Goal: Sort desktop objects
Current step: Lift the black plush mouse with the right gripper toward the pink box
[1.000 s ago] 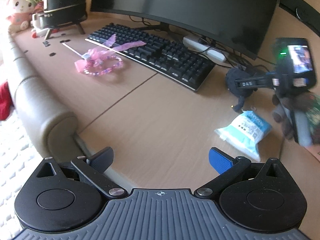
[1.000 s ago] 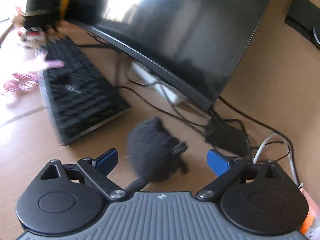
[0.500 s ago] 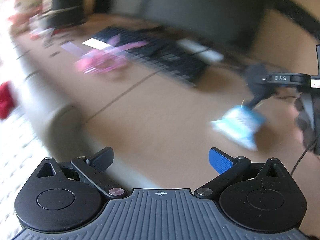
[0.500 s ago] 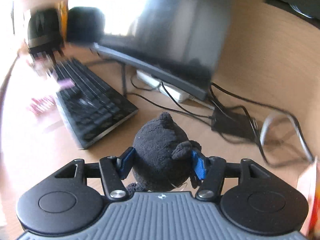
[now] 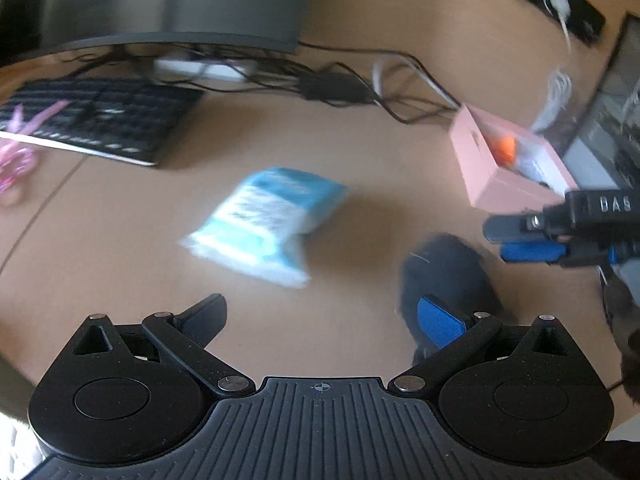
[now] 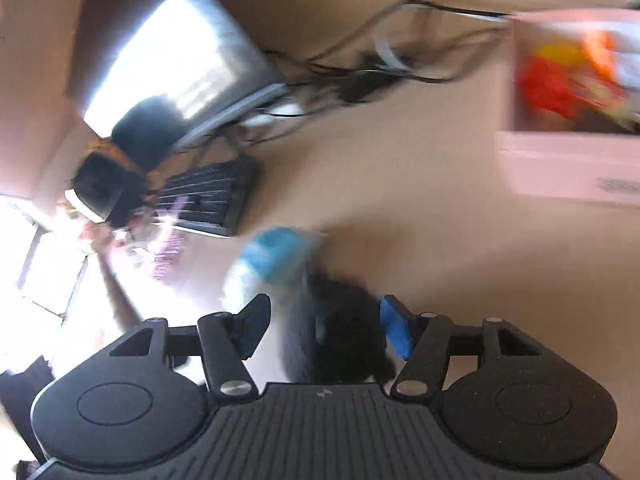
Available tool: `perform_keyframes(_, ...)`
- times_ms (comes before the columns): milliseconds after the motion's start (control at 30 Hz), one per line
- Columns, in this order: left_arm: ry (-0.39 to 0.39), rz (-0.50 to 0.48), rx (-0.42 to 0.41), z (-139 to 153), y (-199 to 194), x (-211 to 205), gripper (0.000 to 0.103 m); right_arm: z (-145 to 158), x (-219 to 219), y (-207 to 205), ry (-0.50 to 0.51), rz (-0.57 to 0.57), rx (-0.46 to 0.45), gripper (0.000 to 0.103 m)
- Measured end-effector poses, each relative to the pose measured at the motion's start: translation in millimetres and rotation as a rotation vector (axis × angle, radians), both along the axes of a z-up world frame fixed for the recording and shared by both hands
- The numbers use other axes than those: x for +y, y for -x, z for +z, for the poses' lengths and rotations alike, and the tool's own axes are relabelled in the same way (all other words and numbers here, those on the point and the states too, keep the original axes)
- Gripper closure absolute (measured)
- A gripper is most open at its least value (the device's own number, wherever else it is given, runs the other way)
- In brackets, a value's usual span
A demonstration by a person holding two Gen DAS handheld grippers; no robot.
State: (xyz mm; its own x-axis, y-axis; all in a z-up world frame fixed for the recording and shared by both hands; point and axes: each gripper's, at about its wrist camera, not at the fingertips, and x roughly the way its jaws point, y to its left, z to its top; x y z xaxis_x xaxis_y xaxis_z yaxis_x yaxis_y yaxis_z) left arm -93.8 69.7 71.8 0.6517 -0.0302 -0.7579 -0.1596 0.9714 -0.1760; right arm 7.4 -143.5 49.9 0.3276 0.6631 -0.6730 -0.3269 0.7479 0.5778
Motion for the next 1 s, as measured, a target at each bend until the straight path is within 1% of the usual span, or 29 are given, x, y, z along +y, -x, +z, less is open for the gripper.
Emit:
perform_keyframes(67,-0.013,-0.026,0.023,-7,-14,-13,0.0,-7,-18,6,0.041,-0.067,0.005,0.038)
perform_keyframes(100,-0.017,-0.04,0.032,-9,-19,-19,0.0,-10,-28,9,0.072,-0.106,-0.002,0.032)
perform_keyframes(133,-0.023,-0.051,0.044,-12,-25,-25,0.0,-11,-37,12,0.12,-0.147,-0.017,0.028)
perform_keyframes(200,-0.023,-0.081,0.068,-15,-33,-36,0.0,-10,-57,17,0.202,-0.208,-0.048,0.026)
perform_keyframes(233,-0.027,-0.099,0.069,-16,-35,-41,0.0,-10,-66,20,0.226,-0.232,-0.058,0.022)
perform_keyframes(300,-0.052,-0.112,0.063,-14,-38,-47,0.0,-7,-79,28,0.243,-0.254,-0.083,0.015)
perform_keyframes(367,-0.063,-0.079,0.048,-8,-41,-43,0.0,-3,-85,36,0.286,-0.25,-0.127,0.013)
perform_keyframes(400,-0.062,-0.051,0.045,-5,-43,-38,0.0,1,-84,41,0.305,-0.227,-0.149,0.012)
perform_keyframes(433,-0.065,-0.025,0.047,-3,-46,-34,0.0,5,-84,45,0.302,-0.19,-0.163,0.007)
perform_keyframes(500,-0.091,0.031,0.068,-1,-51,-26,0.0,14,-82,48,0.27,-0.089,-0.157,0.0)
perform_keyframes(567,-0.106,0.067,0.078,-1,-53,-19,0.0,17,-68,51,0.215,0.066,-0.112,0.0)
perform_keyframes(633,-0.108,0.076,0.077,0,-52,-15,0.0,16,-55,57,0.166,0.172,-0.072,0.0)
perform_keyframes(667,-0.11,0.08,0.074,0,-50,-13,0.0,11,-47,60,0.162,0.218,-0.041,0.0)
perform_keyframes(767,-0.108,0.094,0.076,0,-43,-8,0.0,-7,-27,62,0.195,0.325,0.046,0.0)
perform_keyframes(833,-0.104,0.113,0.085,-2,-41,-4,0.0,-17,-14,63,0.252,0.375,0.061,0.0)
perform_keyframes(900,-0.098,0.126,0.096,-4,-39,0,0.0,-20,-4,64,0.337,0.4,0.025,0.0)
perform_keyframes(933,-0.094,0.128,0.099,-5,-38,1,0.0,-18,-4,66,0.352,0.4,-0.007,0.0)
perform_keyframes(967,-0.09,0.128,0.1,-5,-37,2,0.0,-11,-5,65,0.372,0.382,-0.059,0.0)
perform_keyframes(1000,-0.086,0.128,0.1,-6,-36,2,0.0,-3,-8,62,0.409,0.337,-0.128,0.0)
